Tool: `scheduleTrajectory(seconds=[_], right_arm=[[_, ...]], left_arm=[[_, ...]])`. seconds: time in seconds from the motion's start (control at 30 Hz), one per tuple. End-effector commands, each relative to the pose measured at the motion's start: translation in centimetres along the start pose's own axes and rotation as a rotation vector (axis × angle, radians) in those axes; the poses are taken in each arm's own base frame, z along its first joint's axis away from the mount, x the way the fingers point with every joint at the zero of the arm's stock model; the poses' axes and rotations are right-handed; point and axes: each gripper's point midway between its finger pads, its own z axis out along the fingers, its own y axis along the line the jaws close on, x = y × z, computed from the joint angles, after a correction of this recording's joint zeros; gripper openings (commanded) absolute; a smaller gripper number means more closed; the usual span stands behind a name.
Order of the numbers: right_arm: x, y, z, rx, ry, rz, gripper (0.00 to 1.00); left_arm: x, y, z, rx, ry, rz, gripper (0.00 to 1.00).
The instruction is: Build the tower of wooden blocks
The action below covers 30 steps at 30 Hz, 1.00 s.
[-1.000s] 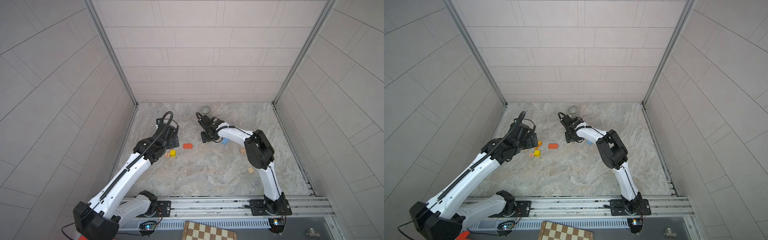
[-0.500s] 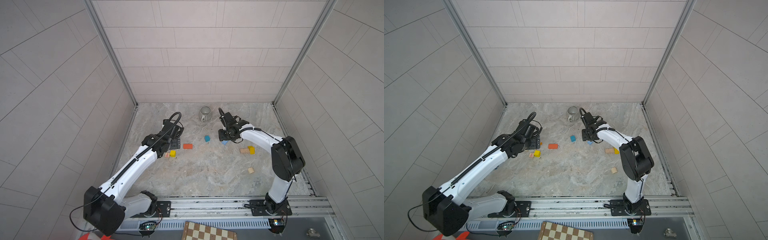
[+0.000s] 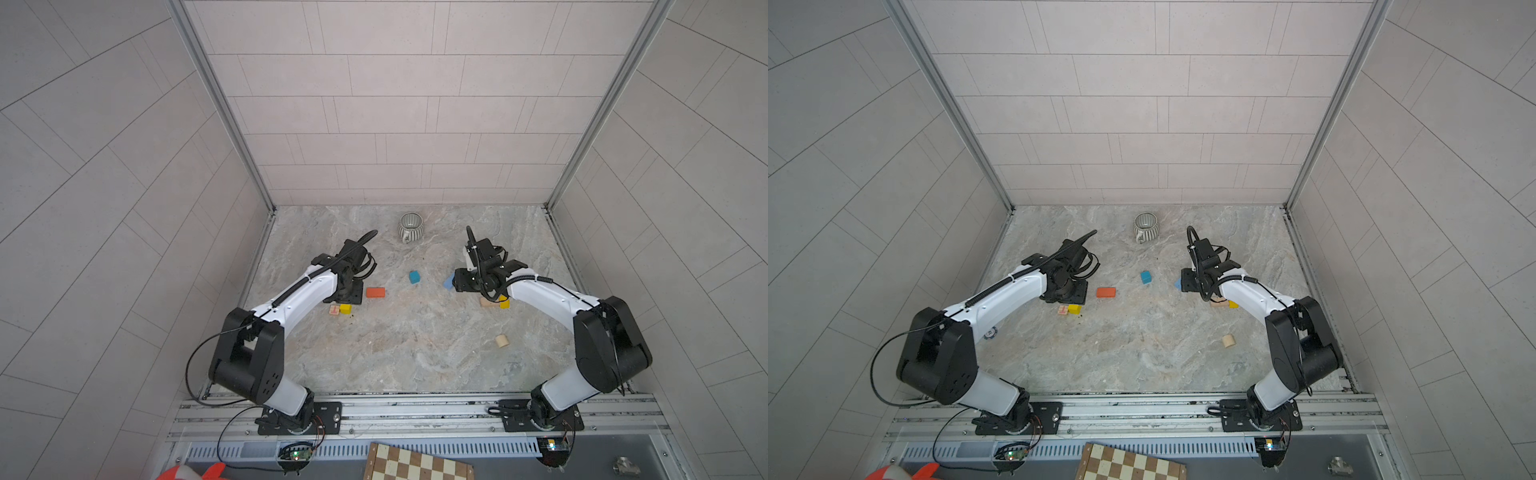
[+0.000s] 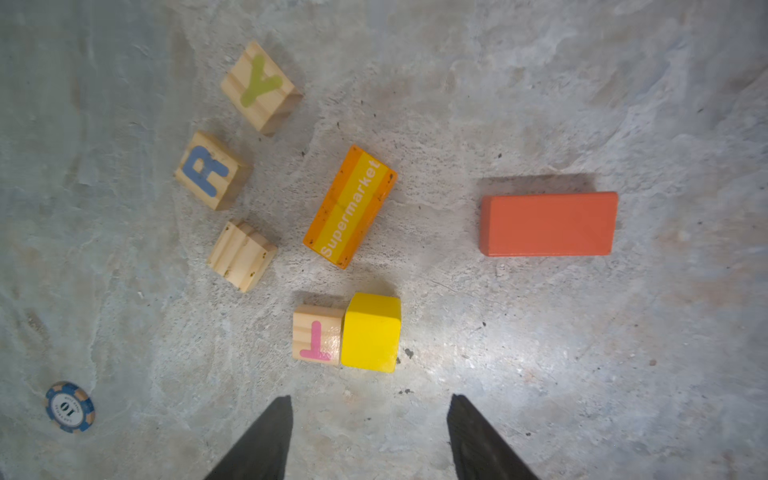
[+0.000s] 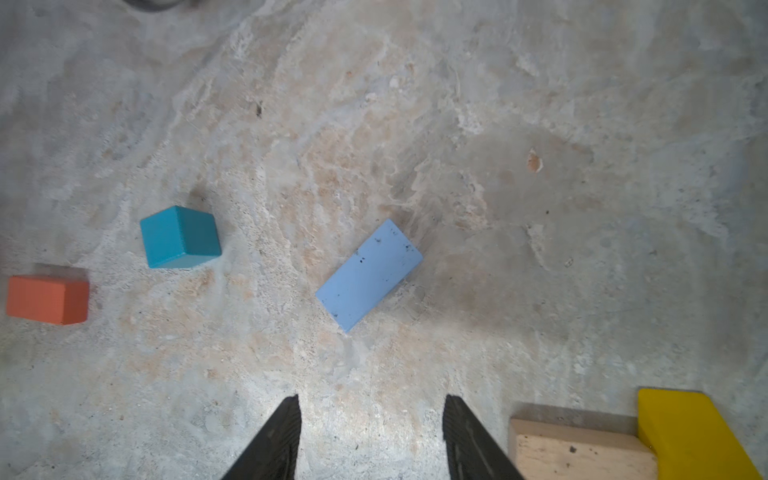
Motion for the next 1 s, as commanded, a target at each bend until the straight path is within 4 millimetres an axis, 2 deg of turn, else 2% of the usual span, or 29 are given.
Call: scheduleTrajectory(seconds=[0.0,0.13,0.37,0.6,0.77,0.97], right_arm=[[-1.7,0.6,-1.0,-0.051,-0.061,0.033,0.55],[-1.8,0.8,-1.2,-0.085,-0.068,0.056,0.55],[-2.2,1.2,-1.9,-0.110,-0.092,0.061,0.55],[-2.3,1.4,-1.9,-0.121,-0.096,0.062,0.55],[-2.4,1.4,-1.9,-0.122,-0.099,0.058,0.54],[-2.4,1.2,-2.2,-0.114,-0.109,0.058,0.54]], left_arm=[[0.0,-0.3,0.5,0.011,0.042,0.023,0.63],[0.3,0.2,1.8,0.008,0.086,0.009,0.63],[0.6,0.3,2.8,0.012,0.116,0.009,0.62],[0.4,0.2,4.0,0.033,0.156,-0.010,0.55],[0.3,0.0,4.3,0.046,0.162,-0.014,0.51],[0.4,0.0,4.3,0.045,0.166,-0.014,0.41]])
